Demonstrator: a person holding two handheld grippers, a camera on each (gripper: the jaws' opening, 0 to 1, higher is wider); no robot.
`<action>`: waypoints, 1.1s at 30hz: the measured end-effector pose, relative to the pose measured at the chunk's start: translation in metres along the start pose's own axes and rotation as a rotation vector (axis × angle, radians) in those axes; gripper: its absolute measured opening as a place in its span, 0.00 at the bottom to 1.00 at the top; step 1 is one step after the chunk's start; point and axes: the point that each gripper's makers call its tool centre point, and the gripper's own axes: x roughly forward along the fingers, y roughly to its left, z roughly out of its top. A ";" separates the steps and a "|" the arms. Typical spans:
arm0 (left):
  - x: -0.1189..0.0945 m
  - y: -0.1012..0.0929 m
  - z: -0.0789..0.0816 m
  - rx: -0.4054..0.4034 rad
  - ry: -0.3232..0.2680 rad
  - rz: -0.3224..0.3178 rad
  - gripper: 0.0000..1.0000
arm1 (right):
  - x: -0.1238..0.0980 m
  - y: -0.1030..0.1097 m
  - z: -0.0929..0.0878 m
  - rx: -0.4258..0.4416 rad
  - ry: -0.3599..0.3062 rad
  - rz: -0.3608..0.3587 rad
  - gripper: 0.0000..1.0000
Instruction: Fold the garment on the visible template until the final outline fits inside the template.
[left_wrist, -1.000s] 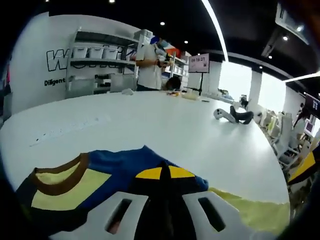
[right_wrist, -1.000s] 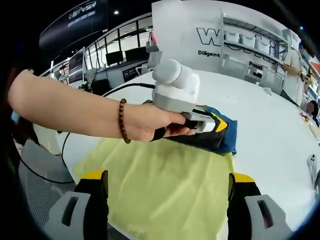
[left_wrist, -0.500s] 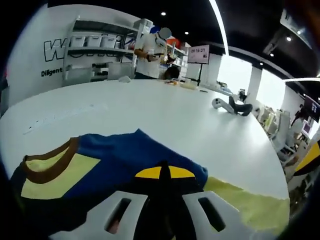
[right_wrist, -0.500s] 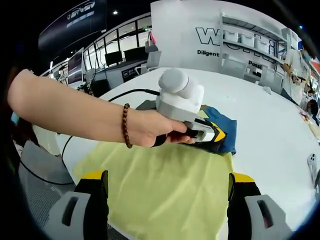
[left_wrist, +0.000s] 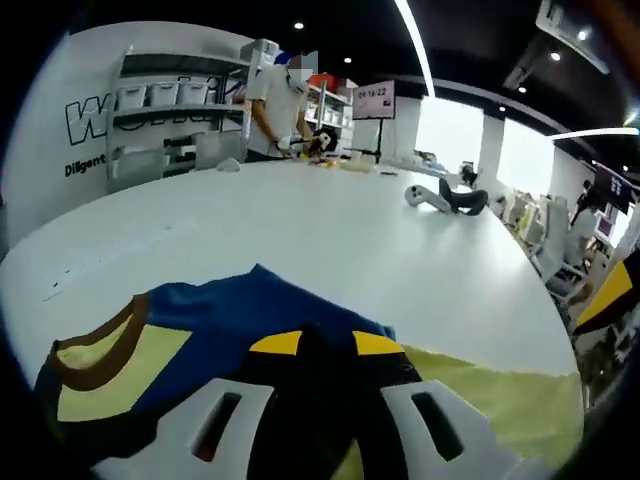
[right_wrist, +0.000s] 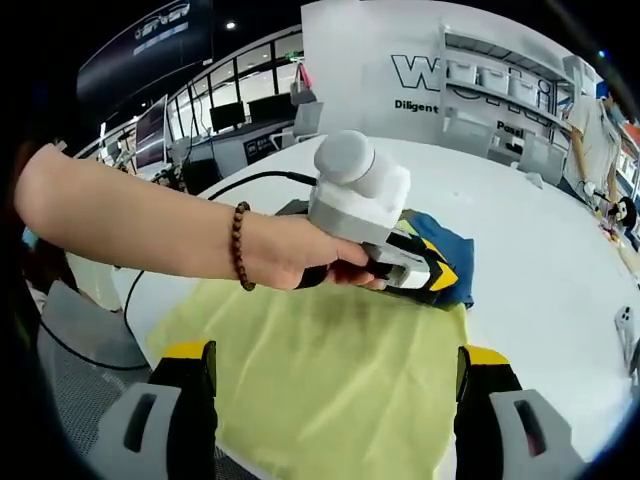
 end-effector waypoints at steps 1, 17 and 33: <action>-0.002 0.000 0.002 0.016 -0.004 -0.004 0.12 | 0.000 0.000 0.000 0.000 0.000 0.000 0.99; -0.026 -0.019 -0.009 0.257 0.051 -0.147 0.11 | 0.000 0.001 0.001 0.006 0.000 -0.003 0.99; -0.020 -0.021 -0.028 0.307 0.120 -0.157 0.05 | 0.001 0.004 -0.002 0.009 0.012 0.003 0.99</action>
